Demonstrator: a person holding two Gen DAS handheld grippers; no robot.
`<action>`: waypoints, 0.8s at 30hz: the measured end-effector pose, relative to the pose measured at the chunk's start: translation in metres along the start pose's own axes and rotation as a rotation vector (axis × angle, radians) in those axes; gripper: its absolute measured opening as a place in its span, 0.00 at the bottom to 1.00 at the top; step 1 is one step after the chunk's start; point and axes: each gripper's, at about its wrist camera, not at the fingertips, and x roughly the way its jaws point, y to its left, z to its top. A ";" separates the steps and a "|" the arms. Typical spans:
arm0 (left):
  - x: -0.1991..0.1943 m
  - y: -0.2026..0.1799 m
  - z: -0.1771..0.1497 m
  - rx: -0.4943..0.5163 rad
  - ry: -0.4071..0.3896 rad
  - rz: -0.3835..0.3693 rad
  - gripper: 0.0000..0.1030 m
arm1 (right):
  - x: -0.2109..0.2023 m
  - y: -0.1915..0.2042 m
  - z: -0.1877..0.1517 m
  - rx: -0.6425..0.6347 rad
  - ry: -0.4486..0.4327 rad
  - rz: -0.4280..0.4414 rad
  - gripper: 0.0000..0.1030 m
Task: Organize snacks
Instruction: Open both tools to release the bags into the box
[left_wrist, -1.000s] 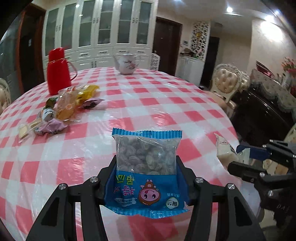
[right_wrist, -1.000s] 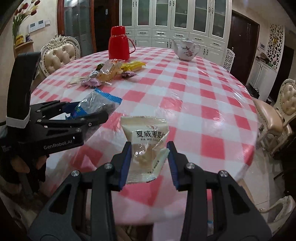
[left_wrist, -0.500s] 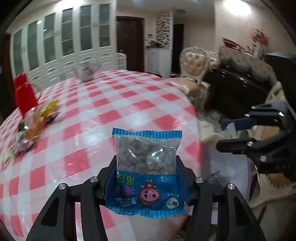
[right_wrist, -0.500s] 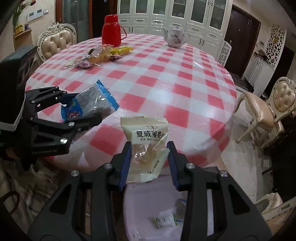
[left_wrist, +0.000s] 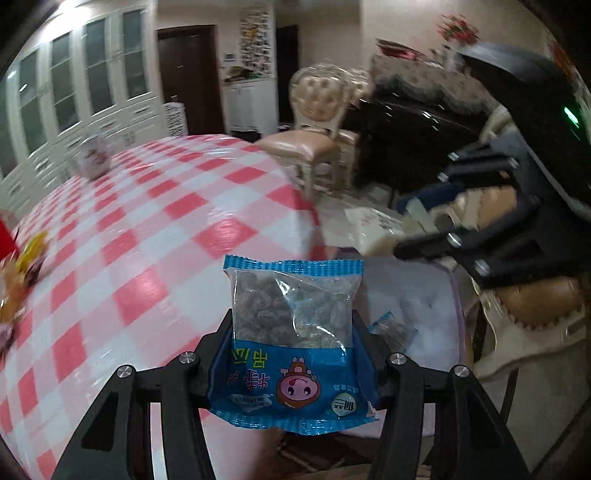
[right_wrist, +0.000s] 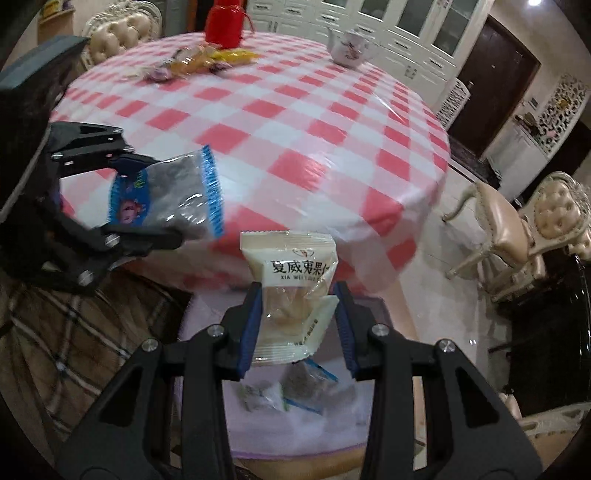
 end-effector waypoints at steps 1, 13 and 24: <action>0.003 -0.006 0.000 0.018 0.007 -0.010 0.55 | 0.001 -0.006 -0.004 0.014 0.009 -0.007 0.41; 0.043 -0.062 0.001 0.177 0.105 -0.105 0.55 | 0.043 -0.046 -0.054 0.105 0.182 -0.078 0.41; 0.045 -0.065 0.002 0.168 0.070 -0.186 0.60 | 0.061 -0.065 -0.075 0.143 0.305 -0.153 0.58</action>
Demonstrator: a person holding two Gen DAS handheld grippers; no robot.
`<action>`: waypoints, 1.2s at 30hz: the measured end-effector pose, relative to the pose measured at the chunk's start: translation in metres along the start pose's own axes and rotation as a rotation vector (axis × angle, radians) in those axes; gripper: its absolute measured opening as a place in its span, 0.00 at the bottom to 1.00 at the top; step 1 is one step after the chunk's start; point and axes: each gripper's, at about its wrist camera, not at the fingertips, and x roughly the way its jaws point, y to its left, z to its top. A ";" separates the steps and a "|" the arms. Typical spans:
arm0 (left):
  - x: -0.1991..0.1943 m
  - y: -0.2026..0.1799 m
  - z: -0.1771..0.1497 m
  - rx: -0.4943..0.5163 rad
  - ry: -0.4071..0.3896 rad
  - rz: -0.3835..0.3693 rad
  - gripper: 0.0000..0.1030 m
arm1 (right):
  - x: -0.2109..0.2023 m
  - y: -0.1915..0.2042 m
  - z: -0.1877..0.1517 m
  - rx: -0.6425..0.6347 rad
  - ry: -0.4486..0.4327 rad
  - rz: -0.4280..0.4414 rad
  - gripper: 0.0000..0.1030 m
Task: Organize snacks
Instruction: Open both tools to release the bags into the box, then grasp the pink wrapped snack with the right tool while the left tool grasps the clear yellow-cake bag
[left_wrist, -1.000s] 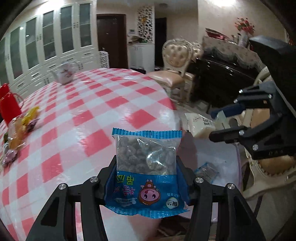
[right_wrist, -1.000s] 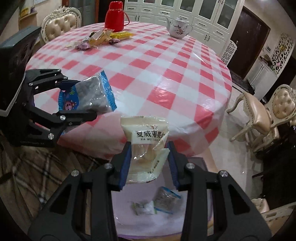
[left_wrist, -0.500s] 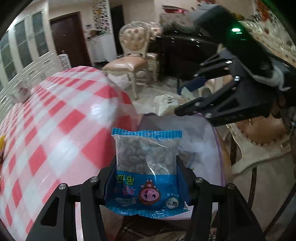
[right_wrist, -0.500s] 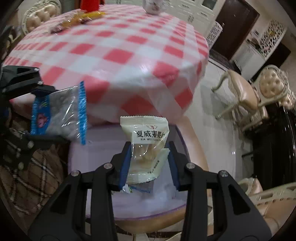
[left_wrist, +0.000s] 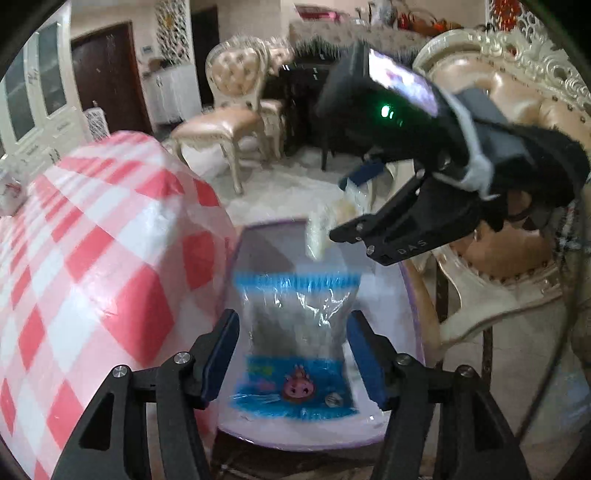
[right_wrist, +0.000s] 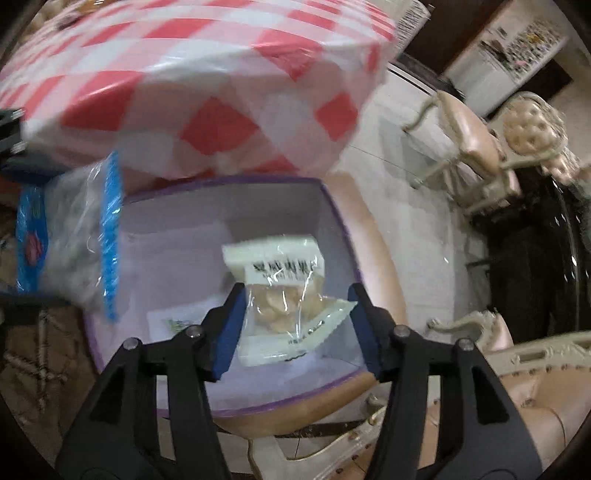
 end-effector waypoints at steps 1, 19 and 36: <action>-0.008 0.004 0.000 -0.008 -0.032 0.016 0.61 | -0.001 -0.005 0.000 0.019 -0.003 -0.004 0.58; -0.115 0.146 -0.060 -0.347 -0.230 0.371 0.83 | -0.100 0.045 0.085 0.172 -0.531 0.240 0.73; -0.261 0.400 -0.280 -1.059 -0.250 0.750 0.84 | -0.030 0.325 0.328 -0.135 -0.424 0.559 0.89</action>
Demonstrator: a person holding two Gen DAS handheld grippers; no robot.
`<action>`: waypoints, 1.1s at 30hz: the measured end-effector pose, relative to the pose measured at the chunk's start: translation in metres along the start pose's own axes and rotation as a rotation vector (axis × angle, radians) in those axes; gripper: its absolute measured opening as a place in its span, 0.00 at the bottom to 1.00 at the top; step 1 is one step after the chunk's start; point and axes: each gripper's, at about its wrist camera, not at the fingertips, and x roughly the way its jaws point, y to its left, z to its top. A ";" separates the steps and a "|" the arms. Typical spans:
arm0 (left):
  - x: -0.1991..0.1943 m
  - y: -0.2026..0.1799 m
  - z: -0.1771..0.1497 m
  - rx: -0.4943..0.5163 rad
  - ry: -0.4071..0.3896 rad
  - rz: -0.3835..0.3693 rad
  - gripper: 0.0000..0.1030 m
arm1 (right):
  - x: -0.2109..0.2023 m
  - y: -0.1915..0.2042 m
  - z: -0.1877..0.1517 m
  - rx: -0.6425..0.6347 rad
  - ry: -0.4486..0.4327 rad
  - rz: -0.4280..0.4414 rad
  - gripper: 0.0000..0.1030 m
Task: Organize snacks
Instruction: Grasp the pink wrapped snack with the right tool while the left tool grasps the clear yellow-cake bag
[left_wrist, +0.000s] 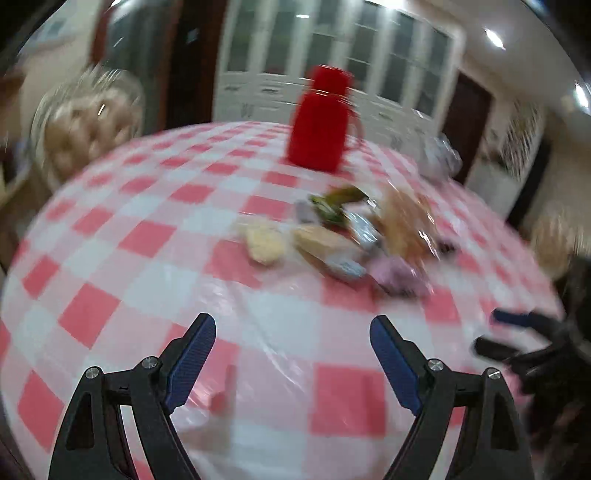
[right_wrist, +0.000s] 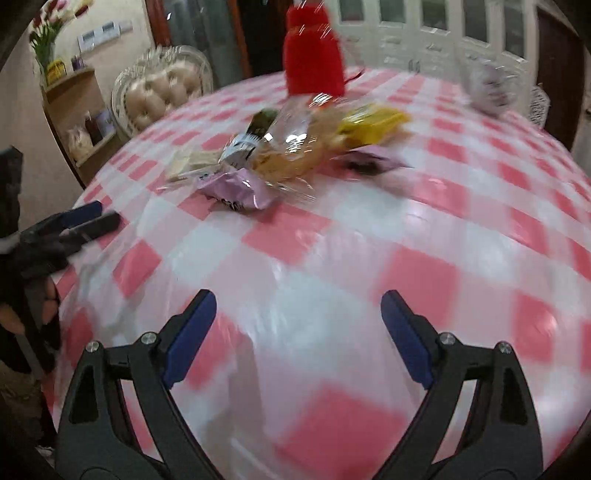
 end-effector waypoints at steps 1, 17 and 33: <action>0.001 0.010 0.003 -0.040 -0.001 -0.003 0.84 | 0.010 0.004 0.010 -0.013 0.003 0.004 0.89; 0.018 0.037 0.013 -0.121 -0.004 -0.016 0.84 | 0.090 0.054 0.079 -0.255 0.054 0.039 0.29; 0.107 0.012 0.073 -0.116 0.132 0.177 0.84 | 0.031 0.023 0.038 -0.069 -0.027 0.114 0.21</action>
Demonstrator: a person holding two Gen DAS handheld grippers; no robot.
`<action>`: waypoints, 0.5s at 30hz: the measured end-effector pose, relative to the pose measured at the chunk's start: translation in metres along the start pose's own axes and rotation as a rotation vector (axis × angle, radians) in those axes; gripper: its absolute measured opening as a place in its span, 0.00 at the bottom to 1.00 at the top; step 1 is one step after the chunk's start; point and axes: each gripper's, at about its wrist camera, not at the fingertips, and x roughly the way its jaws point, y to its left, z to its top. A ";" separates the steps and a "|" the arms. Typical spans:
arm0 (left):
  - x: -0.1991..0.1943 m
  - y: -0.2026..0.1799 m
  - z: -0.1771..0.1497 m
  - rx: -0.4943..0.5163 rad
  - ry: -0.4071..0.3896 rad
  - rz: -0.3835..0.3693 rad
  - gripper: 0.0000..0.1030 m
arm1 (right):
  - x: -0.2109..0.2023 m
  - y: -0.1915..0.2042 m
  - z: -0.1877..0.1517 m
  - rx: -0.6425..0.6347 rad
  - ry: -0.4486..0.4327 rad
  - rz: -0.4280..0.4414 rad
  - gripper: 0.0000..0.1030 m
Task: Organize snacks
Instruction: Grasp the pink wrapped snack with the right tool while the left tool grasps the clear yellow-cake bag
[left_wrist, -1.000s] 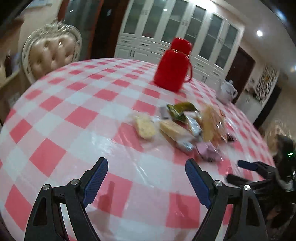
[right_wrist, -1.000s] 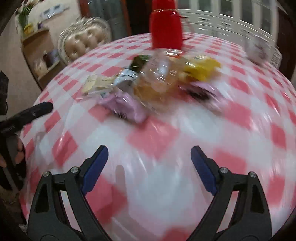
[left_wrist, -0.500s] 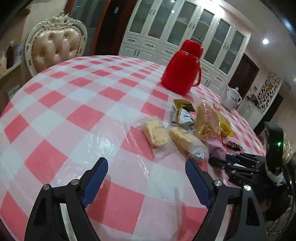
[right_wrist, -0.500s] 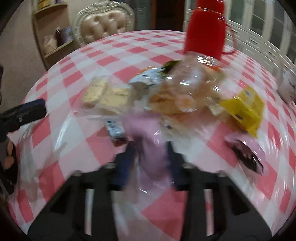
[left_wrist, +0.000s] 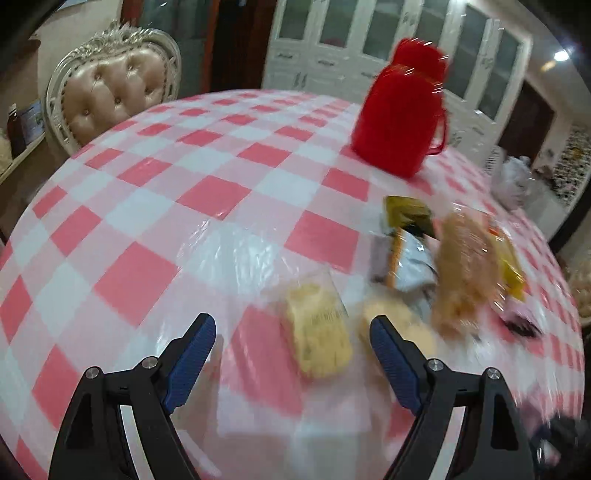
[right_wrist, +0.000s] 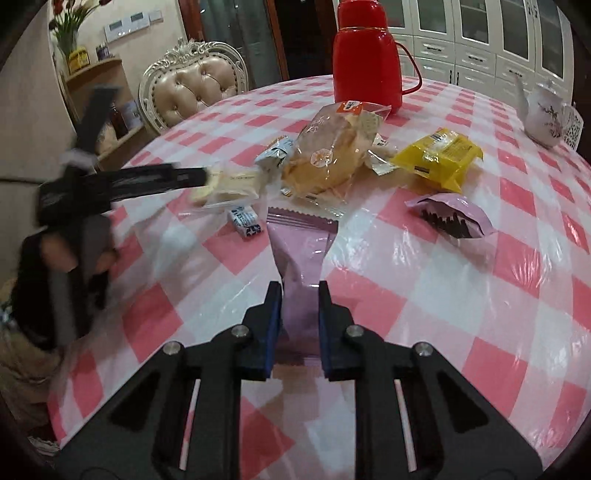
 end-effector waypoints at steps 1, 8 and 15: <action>0.008 -0.002 0.004 -0.007 0.017 0.005 0.84 | 0.000 -0.003 -0.001 0.009 -0.001 0.009 0.21; 0.010 -0.016 -0.001 0.102 0.011 0.132 0.37 | -0.003 -0.014 -0.001 0.026 -0.007 0.022 0.21; -0.021 -0.014 -0.034 0.158 -0.032 0.078 0.35 | -0.011 -0.004 -0.002 -0.017 -0.034 0.016 0.21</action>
